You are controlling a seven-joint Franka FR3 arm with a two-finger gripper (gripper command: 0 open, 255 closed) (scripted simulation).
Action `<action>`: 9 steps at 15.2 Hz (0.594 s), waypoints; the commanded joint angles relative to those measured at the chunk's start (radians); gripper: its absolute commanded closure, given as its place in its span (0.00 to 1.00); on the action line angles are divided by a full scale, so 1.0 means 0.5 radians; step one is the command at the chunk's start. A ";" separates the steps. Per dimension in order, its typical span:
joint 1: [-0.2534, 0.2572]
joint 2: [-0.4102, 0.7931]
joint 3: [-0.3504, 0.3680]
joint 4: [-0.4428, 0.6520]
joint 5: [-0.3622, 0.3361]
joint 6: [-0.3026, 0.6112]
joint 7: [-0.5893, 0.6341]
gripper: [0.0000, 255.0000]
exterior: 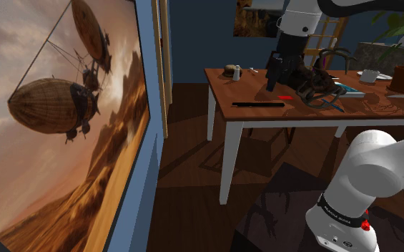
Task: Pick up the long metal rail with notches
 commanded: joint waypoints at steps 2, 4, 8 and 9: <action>0.008 -0.003 -0.061 -0.032 -0.027 0.033 -0.099 0.00; 0.024 0.007 -0.186 -0.084 -0.082 0.101 -0.295 0.00; 0.056 0.086 -0.438 -0.134 -0.183 0.244 -0.689 0.00; 0.066 0.118 -0.501 -0.136 -0.205 0.281 -0.787 0.00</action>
